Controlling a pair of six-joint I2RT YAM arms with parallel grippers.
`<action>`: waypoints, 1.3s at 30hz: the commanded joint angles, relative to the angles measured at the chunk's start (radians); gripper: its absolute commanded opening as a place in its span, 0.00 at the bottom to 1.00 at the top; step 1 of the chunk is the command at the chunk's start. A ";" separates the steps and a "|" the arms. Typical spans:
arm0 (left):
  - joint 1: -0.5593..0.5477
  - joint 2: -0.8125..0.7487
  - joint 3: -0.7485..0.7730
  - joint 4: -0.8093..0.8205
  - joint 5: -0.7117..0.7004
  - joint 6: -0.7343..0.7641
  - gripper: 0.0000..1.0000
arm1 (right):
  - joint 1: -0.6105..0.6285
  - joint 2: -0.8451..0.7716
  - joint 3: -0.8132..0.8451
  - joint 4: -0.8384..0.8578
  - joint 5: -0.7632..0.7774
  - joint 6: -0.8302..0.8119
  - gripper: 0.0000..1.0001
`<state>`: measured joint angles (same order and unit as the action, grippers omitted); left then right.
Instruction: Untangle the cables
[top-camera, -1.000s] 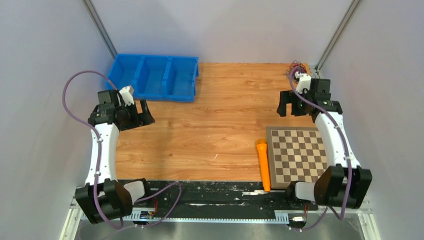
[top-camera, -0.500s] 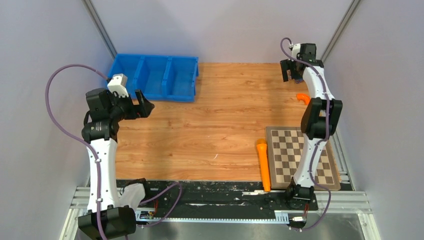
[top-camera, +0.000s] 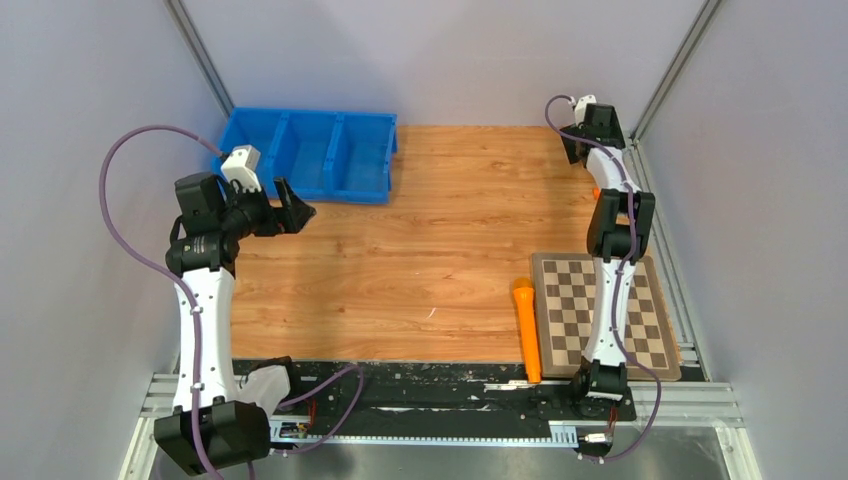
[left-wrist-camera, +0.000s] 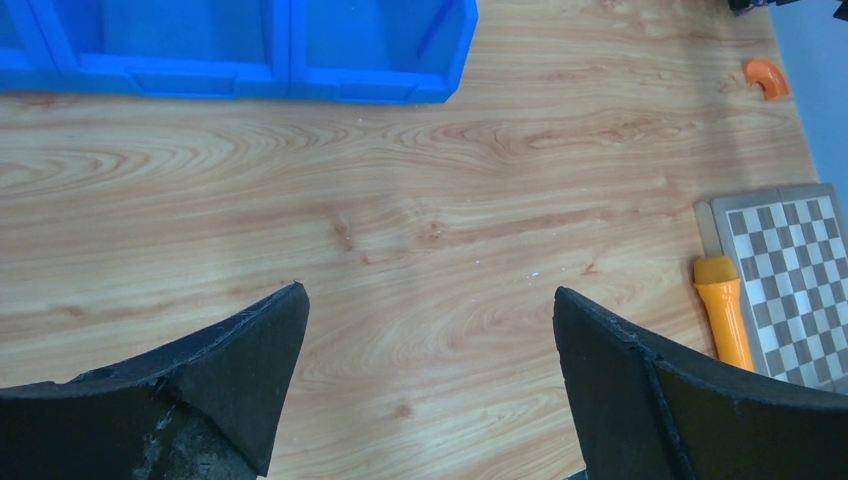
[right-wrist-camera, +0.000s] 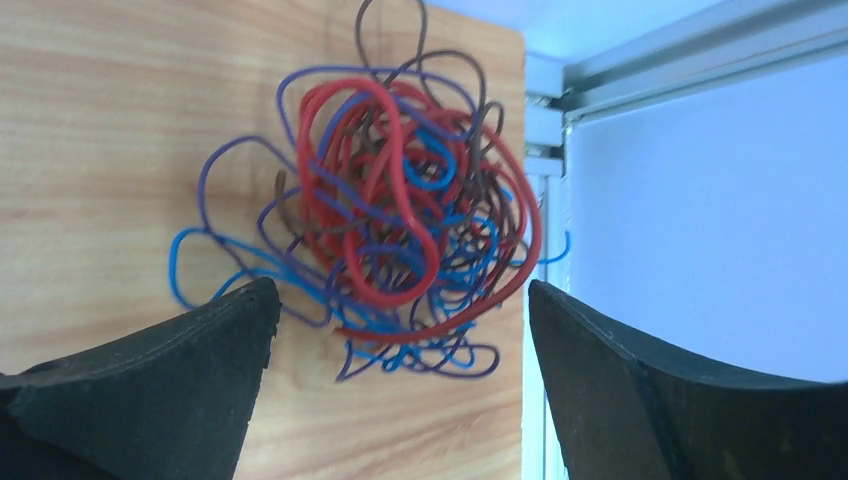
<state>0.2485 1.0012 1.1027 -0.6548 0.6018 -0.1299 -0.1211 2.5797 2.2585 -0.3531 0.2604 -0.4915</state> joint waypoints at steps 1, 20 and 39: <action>0.006 0.017 0.027 0.038 0.000 -0.024 1.00 | -0.006 0.068 0.043 0.201 0.048 -0.105 0.97; 0.006 0.008 0.062 0.077 0.073 0.004 1.00 | 0.130 -0.683 -0.483 -0.093 -0.469 -0.084 0.00; -0.197 -0.072 -0.175 -0.059 0.274 0.410 1.00 | 0.611 -0.793 -0.726 -0.545 -1.096 0.072 0.97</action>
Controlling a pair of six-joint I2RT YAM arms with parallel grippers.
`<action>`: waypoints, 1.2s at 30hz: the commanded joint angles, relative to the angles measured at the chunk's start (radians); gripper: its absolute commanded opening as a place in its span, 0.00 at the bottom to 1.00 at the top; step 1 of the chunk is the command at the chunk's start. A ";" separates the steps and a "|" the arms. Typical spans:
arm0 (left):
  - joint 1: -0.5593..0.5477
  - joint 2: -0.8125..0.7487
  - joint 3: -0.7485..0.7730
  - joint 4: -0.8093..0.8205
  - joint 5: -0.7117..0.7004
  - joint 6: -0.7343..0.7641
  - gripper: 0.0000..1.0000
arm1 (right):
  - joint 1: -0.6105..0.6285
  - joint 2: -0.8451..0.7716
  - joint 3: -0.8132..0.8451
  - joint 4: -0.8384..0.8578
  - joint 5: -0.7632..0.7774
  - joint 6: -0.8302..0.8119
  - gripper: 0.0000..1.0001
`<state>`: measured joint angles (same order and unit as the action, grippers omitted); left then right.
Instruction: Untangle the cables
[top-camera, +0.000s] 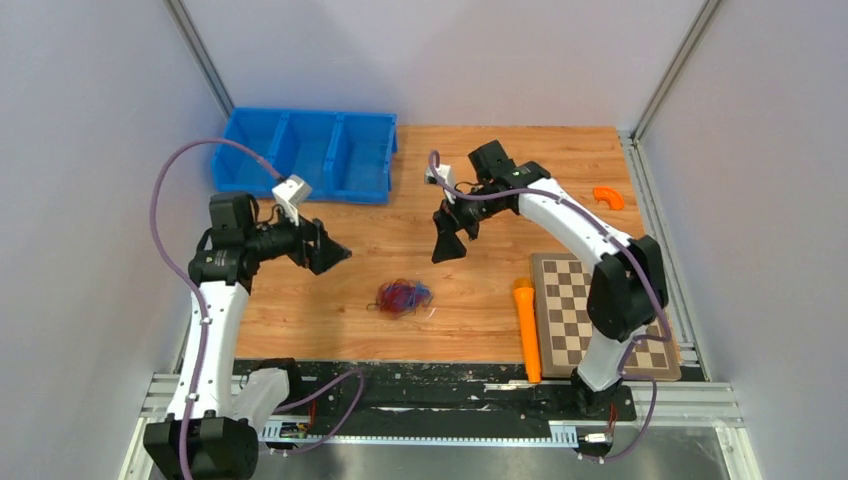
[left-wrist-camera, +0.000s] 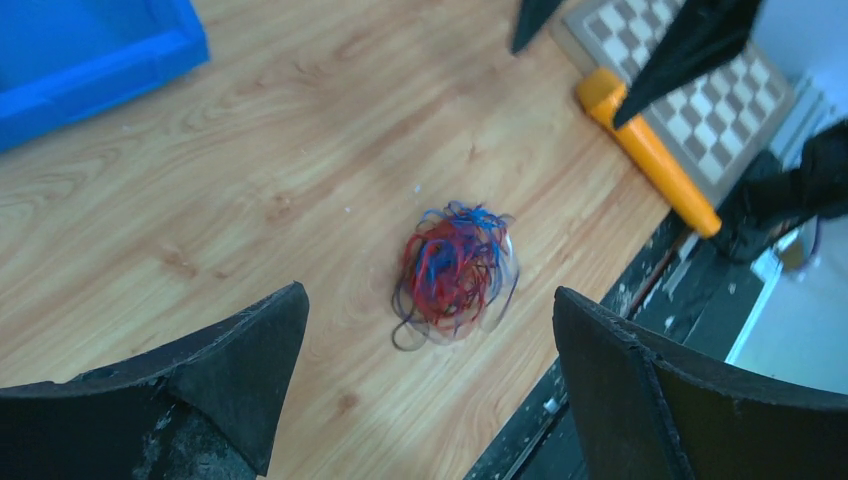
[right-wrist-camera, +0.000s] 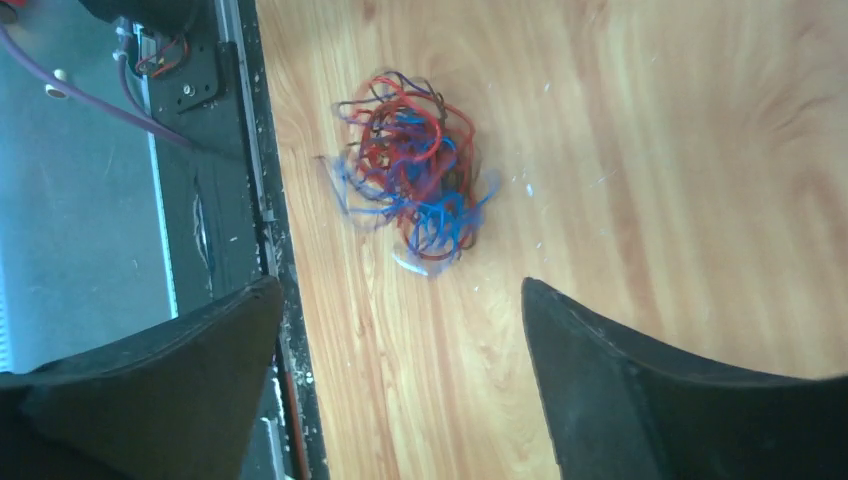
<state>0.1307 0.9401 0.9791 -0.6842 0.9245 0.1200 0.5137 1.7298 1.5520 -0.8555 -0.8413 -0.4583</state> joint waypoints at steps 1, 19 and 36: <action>-0.114 0.004 -0.071 -0.030 -0.071 0.172 1.00 | -0.023 0.060 -0.034 -0.043 0.023 0.043 0.97; -0.314 0.418 -0.067 -0.106 -0.165 0.125 0.96 | 0.157 0.174 -0.255 0.302 -0.081 0.427 0.94; -0.405 0.468 -0.203 0.126 -0.233 0.299 0.93 | 0.267 0.345 -0.340 0.572 -0.054 0.645 0.57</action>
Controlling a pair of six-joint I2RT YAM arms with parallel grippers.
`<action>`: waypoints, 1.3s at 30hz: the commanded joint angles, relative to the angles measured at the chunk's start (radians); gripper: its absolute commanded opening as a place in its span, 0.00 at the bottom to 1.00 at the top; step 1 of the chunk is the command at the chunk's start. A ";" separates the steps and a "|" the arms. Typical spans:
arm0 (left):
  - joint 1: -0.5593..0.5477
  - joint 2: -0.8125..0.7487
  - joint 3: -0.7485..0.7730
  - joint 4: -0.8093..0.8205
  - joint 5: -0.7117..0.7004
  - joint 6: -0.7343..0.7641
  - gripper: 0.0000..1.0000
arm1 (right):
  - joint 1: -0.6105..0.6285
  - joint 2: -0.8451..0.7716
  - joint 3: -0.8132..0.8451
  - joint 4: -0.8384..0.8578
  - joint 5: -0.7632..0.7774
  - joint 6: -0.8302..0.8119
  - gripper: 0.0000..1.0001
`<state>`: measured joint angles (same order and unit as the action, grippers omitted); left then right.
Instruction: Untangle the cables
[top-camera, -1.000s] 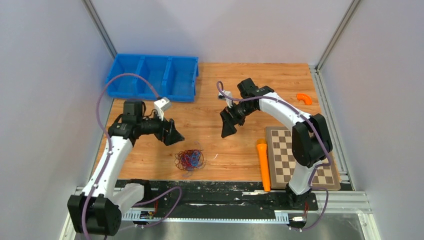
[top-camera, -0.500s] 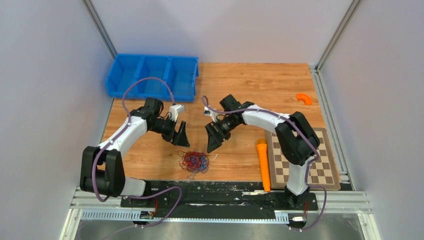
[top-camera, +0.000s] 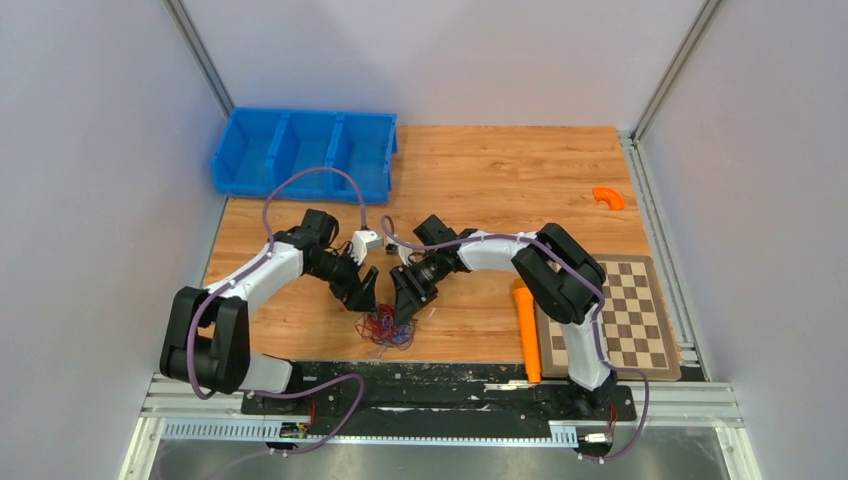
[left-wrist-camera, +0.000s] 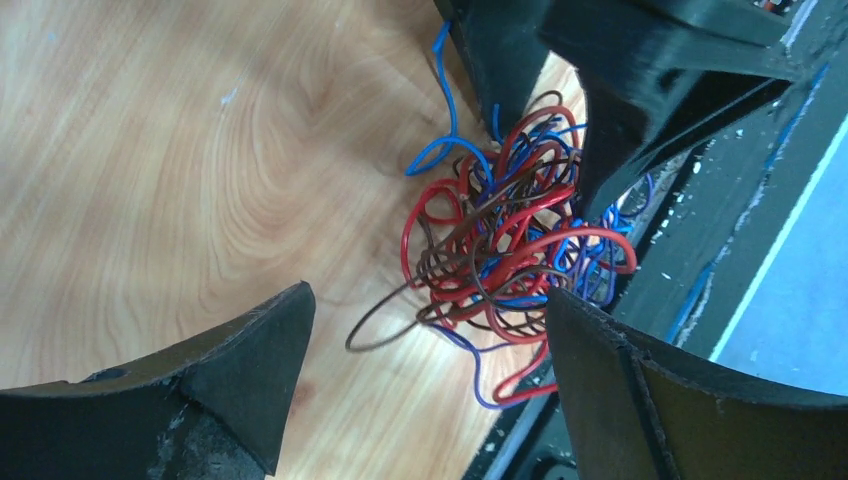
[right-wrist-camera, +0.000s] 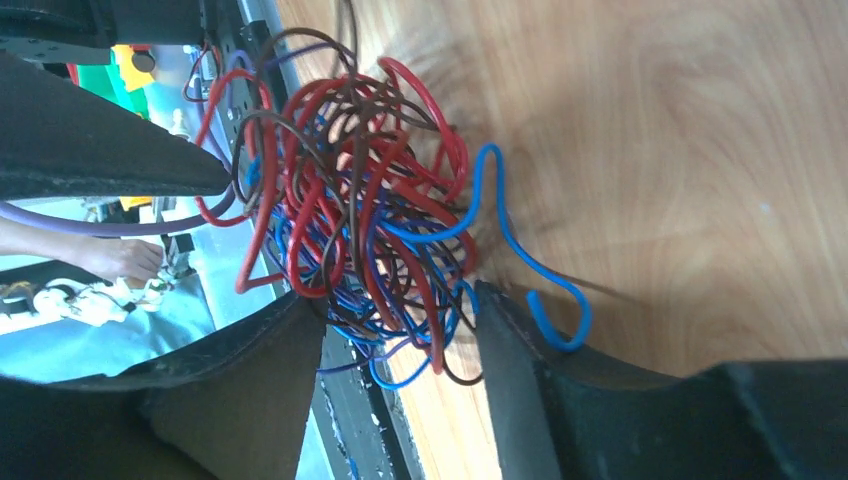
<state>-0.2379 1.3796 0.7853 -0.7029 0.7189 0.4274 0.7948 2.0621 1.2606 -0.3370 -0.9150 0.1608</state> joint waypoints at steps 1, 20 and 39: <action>-0.044 0.053 -0.014 0.156 -0.036 -0.022 0.91 | -0.019 0.006 -0.055 0.054 0.011 0.025 0.49; 0.234 -0.313 0.043 -0.048 0.034 0.052 0.00 | -0.316 -0.364 -0.169 -0.141 0.006 -0.134 0.00; 0.448 -0.224 0.091 -0.095 0.136 0.142 0.21 | -0.384 -0.303 -0.127 -0.256 -0.032 -0.285 0.00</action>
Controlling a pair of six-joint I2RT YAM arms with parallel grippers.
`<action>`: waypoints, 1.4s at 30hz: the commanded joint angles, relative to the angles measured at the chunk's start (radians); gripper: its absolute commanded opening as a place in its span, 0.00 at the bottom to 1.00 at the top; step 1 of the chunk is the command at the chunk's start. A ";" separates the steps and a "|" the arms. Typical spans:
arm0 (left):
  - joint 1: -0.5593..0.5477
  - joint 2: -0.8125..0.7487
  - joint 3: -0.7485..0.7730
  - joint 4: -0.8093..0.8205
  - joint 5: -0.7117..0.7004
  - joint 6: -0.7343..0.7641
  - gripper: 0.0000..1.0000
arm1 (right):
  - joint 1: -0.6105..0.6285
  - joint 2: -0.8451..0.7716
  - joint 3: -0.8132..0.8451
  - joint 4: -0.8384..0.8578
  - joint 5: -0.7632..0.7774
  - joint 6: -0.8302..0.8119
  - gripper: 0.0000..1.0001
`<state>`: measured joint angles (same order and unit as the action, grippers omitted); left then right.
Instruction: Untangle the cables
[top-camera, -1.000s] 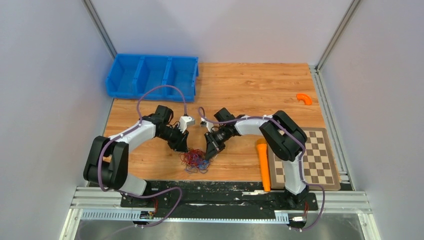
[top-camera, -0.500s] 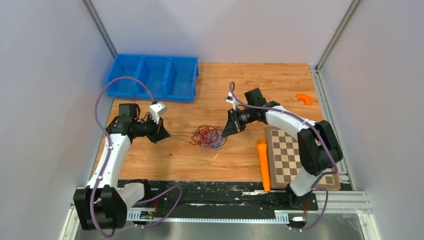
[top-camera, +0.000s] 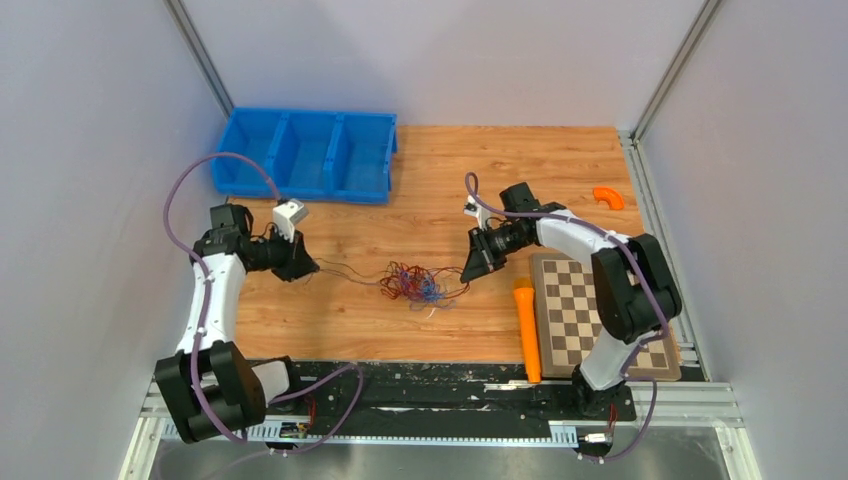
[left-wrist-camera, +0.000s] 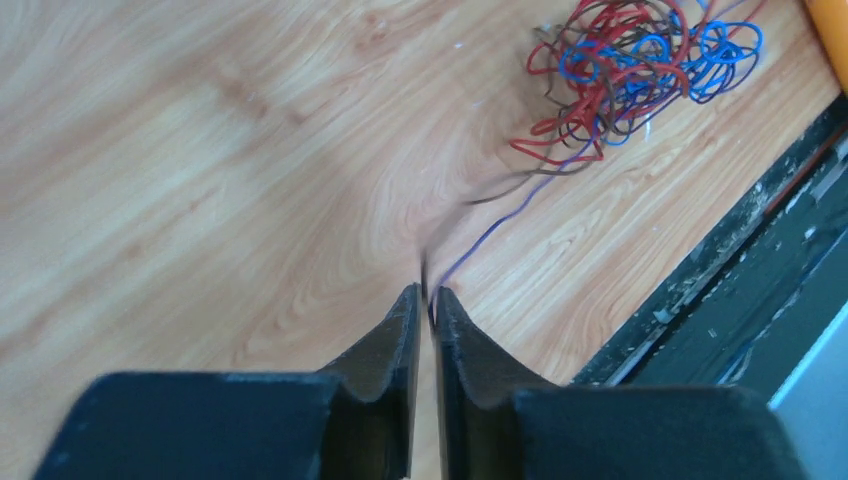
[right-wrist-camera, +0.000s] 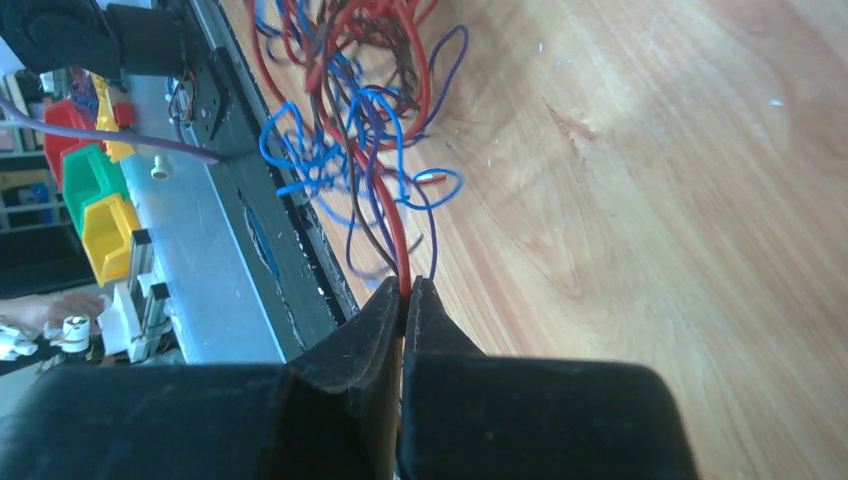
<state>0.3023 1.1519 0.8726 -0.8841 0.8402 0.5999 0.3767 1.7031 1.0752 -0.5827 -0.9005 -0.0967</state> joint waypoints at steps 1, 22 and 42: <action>-0.120 0.002 -0.016 0.108 -0.003 -0.043 0.39 | 0.043 0.069 0.074 -0.006 -0.047 -0.027 0.00; -0.744 0.517 0.034 0.608 -0.219 -0.575 0.67 | 0.051 0.087 0.160 0.010 -0.036 0.059 0.00; 0.064 -0.115 0.153 -0.070 -0.182 -0.023 0.00 | -0.395 -0.245 0.329 -0.052 0.387 0.008 0.00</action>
<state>0.2451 1.0706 0.9855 -0.8387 0.6750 0.4534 0.0738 1.4902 1.3090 -0.6460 -0.6289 -0.0700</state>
